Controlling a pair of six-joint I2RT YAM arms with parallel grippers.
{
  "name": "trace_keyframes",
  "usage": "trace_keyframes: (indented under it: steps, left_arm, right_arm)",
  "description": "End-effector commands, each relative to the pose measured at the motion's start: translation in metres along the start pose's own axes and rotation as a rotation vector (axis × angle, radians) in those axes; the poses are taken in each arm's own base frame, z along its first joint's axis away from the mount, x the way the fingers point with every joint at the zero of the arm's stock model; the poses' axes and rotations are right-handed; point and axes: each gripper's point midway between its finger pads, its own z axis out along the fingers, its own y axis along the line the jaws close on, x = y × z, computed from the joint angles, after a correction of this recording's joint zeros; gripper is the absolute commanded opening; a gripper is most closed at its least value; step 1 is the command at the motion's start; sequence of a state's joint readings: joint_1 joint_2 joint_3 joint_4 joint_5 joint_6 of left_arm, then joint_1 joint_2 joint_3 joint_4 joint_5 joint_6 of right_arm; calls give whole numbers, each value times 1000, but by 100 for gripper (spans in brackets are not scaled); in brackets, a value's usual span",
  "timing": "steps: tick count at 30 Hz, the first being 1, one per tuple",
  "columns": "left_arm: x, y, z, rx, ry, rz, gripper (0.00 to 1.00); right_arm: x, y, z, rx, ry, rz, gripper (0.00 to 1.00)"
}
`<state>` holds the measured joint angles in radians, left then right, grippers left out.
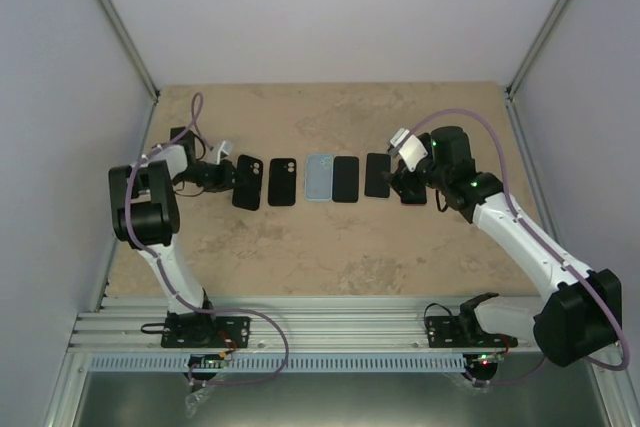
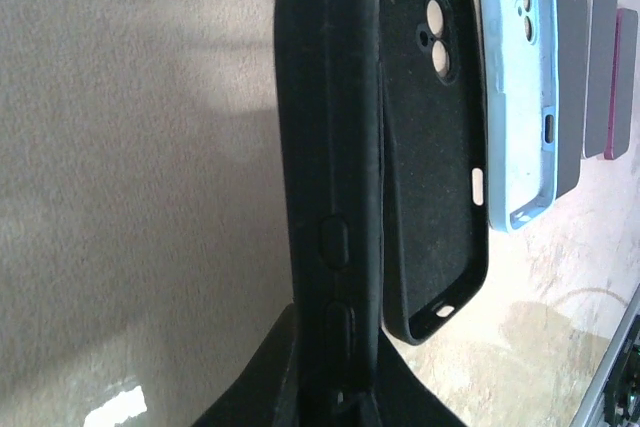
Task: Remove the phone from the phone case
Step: Place the phone case at the center of the board.
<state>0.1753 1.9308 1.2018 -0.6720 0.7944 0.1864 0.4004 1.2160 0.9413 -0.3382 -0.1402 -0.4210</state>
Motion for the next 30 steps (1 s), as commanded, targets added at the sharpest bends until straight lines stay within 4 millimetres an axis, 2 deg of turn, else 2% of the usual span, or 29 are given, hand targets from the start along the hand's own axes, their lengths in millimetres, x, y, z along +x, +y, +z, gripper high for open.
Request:
trace_keyframes:
  steps: [1, 5, 8, 15, 19, 22, 26, 28, 30]
  left_arm:
    - [-15, -1, 2, 39, -31, 16, 0]
    - [-18, 4, 6, 33, -30, 12, 0]
    - [-18, 9, 8, 18, -30, 7, 6]
    - [-22, 14, 2, -47, -48, 32, 35]
    - [-26, 17, -5, -100, -70, 32, 44]
    - [-38, 17, -22, -188, -117, 61, 52]
    - [-64, 5, -58, -300, -193, 150, 66]
    - [-75, -5, -78, -342, -222, 194, 75]
    - [-84, -17, -97, -378, -250, 232, 91]
  right_arm:
    - [0, 3, 1, -23, 2, 17, 98]
    - [2, 4, 2, -30, 6, 17, 98]
    - [3, 6, 4, -39, 8, 17, 98]
    - [4, 6, 5, -41, 10, 19, 98]
    - [5, 6, 7, -41, 16, 19, 98]
    - [2, 5, 6, -42, 11, 24, 98]
    - [-1, 3, 2, -48, -3, 40, 98]
    - [-3, 0, 0, -53, -16, 58, 98]
    - [-4, -6, -4, -51, -27, 85, 98]
